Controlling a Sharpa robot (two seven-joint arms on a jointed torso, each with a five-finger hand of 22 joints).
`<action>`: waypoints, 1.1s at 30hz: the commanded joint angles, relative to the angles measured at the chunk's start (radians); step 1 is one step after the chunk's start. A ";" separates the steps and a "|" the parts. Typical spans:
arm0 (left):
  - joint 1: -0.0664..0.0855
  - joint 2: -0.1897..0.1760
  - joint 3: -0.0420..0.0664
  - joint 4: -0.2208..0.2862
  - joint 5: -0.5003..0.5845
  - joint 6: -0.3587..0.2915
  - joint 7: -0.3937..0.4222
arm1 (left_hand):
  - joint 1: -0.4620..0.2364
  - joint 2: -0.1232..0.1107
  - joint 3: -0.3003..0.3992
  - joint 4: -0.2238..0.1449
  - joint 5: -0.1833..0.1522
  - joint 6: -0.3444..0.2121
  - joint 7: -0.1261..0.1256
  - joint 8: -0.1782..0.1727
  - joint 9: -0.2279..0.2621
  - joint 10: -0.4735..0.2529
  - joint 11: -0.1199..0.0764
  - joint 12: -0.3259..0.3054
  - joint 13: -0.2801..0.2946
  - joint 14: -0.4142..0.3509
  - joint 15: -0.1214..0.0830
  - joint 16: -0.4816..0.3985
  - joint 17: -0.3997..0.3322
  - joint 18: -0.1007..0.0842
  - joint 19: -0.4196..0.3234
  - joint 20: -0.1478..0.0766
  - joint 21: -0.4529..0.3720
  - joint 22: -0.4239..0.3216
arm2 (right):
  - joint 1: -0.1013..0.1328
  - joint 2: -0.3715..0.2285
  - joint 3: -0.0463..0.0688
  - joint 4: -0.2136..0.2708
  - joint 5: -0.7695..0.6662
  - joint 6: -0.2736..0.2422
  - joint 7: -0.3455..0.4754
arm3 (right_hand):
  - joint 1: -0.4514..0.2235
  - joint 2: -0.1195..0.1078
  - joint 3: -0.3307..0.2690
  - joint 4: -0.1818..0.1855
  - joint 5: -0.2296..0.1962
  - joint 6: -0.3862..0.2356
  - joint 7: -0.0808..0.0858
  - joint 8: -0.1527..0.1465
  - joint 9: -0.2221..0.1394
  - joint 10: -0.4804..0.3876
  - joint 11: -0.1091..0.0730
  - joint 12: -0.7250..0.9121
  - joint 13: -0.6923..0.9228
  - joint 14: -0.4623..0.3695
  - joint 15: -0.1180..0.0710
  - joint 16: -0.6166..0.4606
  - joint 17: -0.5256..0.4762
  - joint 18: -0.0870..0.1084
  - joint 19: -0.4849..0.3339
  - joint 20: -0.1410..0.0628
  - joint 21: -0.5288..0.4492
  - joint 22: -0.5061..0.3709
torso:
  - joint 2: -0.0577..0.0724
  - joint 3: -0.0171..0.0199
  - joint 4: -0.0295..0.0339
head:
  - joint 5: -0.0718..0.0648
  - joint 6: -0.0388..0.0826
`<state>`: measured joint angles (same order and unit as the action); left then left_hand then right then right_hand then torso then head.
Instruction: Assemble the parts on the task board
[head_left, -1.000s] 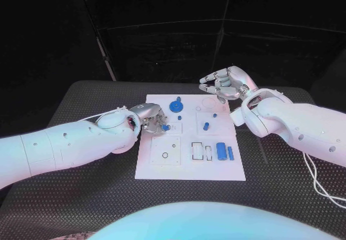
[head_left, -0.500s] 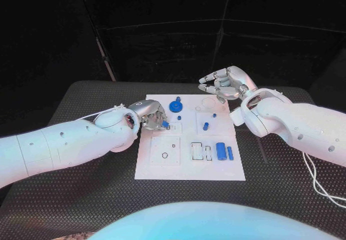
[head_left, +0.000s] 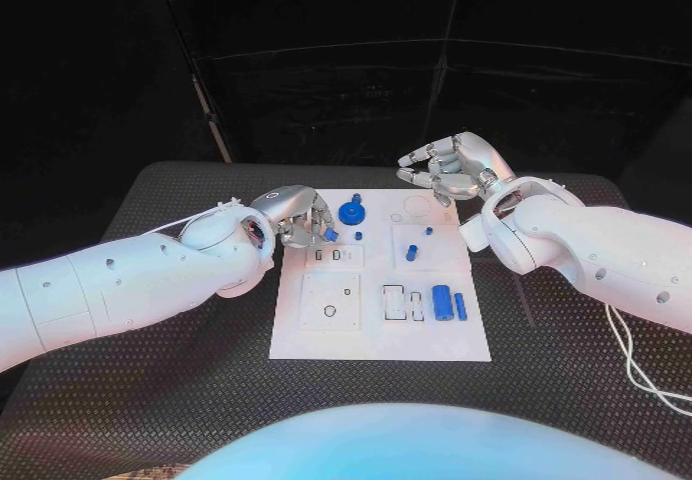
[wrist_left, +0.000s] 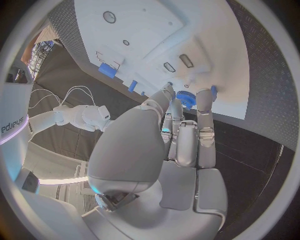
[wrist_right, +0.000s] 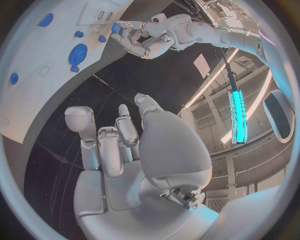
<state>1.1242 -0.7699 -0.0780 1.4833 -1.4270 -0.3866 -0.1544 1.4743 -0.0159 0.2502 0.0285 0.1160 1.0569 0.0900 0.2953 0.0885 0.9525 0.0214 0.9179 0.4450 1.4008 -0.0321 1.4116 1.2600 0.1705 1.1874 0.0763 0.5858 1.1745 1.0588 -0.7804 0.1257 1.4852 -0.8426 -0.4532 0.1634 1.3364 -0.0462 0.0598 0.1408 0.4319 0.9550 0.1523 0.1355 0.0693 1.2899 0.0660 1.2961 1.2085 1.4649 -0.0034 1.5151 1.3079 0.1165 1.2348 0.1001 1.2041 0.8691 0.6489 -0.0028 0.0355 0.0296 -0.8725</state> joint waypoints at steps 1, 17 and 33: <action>0.001 -0.001 0.003 0.002 0.017 0.028 0.004 | -0.024 -0.006 0.057 0.052 -0.001 0.014 -0.001 0.021 0.009 0.008 0.001 -0.006 -0.001 0.000 0.000 -0.002 0.003 0.000 -0.003 0.002 0.004 0.002 | 0.002 -0.001 0.001 0.009 -0.097 0.070 -0.046 | 0.010 0.005 0.006 0.001 -0.002 0.008 0.001 0.004 -0.001 0.009 0.001 0.004 0.001 0.083 -0.005 -0.003 0.168 0.012 0.004 -0.003 -0.004 0.003 | 0.000 0.0005 0.0001 | 0.001 0.000; 0.001 -0.004 0.004 0.006 0.066 0.049 0.004 | -0.048 -0.030 0.072 0.054 -0.001 0.018 -0.005 0.025 0.010 0.020 -0.003 -0.001 -0.002 0.019 -0.003 0.014 0.028 -0.007 0.021 0.000 0.048 0.024 | -0.002 0.034 -0.020 0.112 -0.744 0.280 -0.305 | 0.087 0.003 0.394 -0.132 -0.111 -0.039 -0.011 -0.073 -0.005 0.070 -0.019 0.049 0.059 0.091 -0.021 0.016 0.196 0.002 0.037 -0.017 0.052 0.080 | 0.000 -0.0024 0.0005 | 0.000 0.000; 0.001 -0.003 0.004 0.010 0.107 0.051 0.006 | -0.060 -0.037 0.086 0.056 0.000 0.017 -0.006 0.024 0.008 0.026 -0.004 0.002 -0.002 0.034 -0.005 0.027 0.049 -0.012 0.039 -0.001 0.080 0.040 | -0.017 0.097 -0.077 0.114 -0.925 0.248 -0.348 | -0.006 -0.031 0.601 -0.212 -0.103 -0.089 -0.050 -0.075 -0.006 0.104 -0.066 0.071 0.095 0.095 -0.062 0.028 0.216 -0.005 0.052 -0.055 0.085 0.125 | 0.002 -0.0015 0.0000 | 0.008 0.000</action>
<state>1.1240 -0.7732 -0.0752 1.4909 -1.3426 -0.3412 -0.1549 1.4146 -0.0636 0.3213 0.0770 0.1126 1.0570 0.0901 0.2953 0.0886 0.9705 0.0178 0.9179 0.4449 1.4283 -0.0375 1.4353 1.3072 0.1705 1.2197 0.0765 0.6614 1.2128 1.0410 -0.6868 0.0491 1.6017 -1.7067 -0.2059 -0.1633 1.3393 -0.0758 0.6541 -0.0716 0.3256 0.8725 0.1019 0.0658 0.0637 1.3938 0.0088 1.3630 1.3025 1.4659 -0.0568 1.5392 1.3076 0.1165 1.2865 0.0514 1.2848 0.9935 0.6498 -0.0042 0.0362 0.0361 -0.8725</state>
